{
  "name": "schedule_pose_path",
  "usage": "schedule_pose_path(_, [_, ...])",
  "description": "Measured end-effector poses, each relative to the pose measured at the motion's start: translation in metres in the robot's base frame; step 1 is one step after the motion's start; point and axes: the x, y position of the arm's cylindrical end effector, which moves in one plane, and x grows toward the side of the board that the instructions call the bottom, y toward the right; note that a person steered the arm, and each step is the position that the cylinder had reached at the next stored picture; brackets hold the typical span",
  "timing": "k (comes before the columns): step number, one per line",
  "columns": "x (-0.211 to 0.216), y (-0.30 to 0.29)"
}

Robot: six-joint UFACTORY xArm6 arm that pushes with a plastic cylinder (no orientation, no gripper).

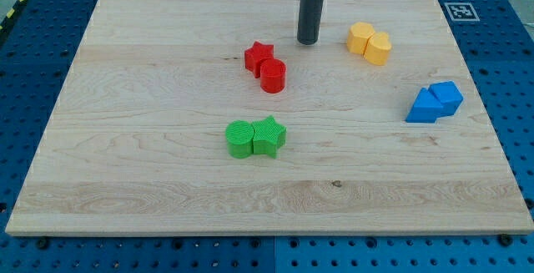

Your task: Separate the yellow hexagon and yellow heart

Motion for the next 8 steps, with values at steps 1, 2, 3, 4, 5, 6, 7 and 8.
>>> schedule_pose_path(1, [0.0, 0.0])
schedule_pose_path(2, [-0.035, 0.003])
schedule_pose_path(3, [-0.061, 0.047])
schedule_pose_path(4, [-0.043, 0.099])
schedule_pose_path(5, [-0.03, 0.119])
schedule_pose_path(6, [-0.031, 0.119])
schedule_pose_path(7, [-0.024, 0.111])
schedule_pose_path(8, [-0.018, 0.1])
